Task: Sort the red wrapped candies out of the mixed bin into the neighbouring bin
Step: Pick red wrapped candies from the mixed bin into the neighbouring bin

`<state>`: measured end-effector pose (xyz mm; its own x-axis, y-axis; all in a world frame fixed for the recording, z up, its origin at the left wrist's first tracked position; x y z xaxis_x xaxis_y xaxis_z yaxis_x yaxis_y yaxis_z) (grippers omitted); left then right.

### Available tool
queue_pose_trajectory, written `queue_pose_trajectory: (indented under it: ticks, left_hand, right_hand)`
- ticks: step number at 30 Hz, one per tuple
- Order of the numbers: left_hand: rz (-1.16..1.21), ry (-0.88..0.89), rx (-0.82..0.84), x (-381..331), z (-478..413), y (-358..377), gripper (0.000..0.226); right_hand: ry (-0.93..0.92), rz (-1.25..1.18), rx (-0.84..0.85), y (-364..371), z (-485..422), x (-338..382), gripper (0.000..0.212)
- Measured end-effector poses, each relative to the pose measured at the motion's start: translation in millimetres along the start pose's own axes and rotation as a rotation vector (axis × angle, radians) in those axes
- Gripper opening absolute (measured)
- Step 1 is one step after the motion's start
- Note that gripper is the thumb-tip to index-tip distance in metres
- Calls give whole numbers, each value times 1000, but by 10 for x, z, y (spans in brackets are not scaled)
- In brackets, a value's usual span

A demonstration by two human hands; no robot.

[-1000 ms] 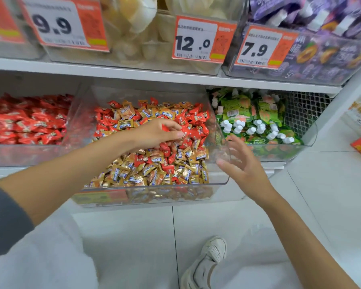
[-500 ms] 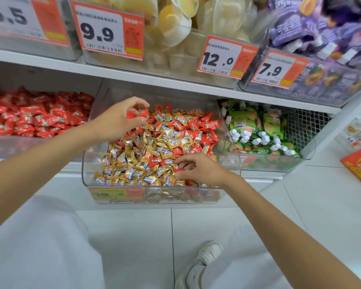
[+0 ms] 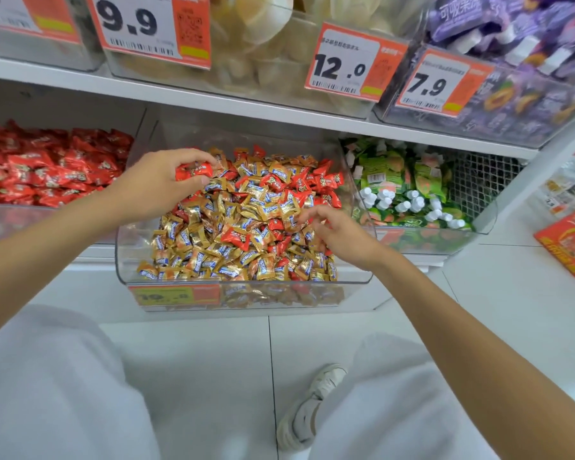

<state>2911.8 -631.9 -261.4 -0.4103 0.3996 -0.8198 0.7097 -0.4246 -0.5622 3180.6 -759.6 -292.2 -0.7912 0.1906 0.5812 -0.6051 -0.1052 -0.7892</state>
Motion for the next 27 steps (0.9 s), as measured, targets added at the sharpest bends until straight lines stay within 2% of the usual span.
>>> queue_pose_trajectory:
  ticks: [2,5,7,11,13,17,20,27]
  left_hand:
    - [23,-11,-43,-27,-16,6,22]
    - [42,-16,-80,-48,-13,5,20]
    - [49,-17,-86,-56,8,-3,20]
    - [-15,-14,-53,-118,66,33,24]
    - [-43,4,-55,-131,91,32,24]
    - [-93,18,-77,-127,122,14,26]
    - [-152,24,-64,-125,127,31,29]
    - [-215,3,-49,-122,116,43,32]
  right_hand:
    - [-29,90,82,52,37,-1,17]
    - [-62,305,245,128,86,-2,40]
    - [-28,420,367,192,105,-11,36]
    - [57,269,423,229,170,39,20]
    - [63,188,394,231,192,26,16]
    - [101,-28,201,132,213,-1,17]
    - [103,-118,92,37,202,30,9]
    - [180,-45,44,85,87,93,16]
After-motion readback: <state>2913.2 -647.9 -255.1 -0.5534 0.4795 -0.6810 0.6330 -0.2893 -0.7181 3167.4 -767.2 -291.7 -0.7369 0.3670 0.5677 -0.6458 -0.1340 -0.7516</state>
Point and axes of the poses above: each hand's wrist, its own z-axis away from the middle knuckle, its own y-axis out of the palm, x = y × z, the point moved 3 cm from there along -z, towards the middle knuckle, and after that the axes turned 15 degrees about z, right-handed, at the moved point
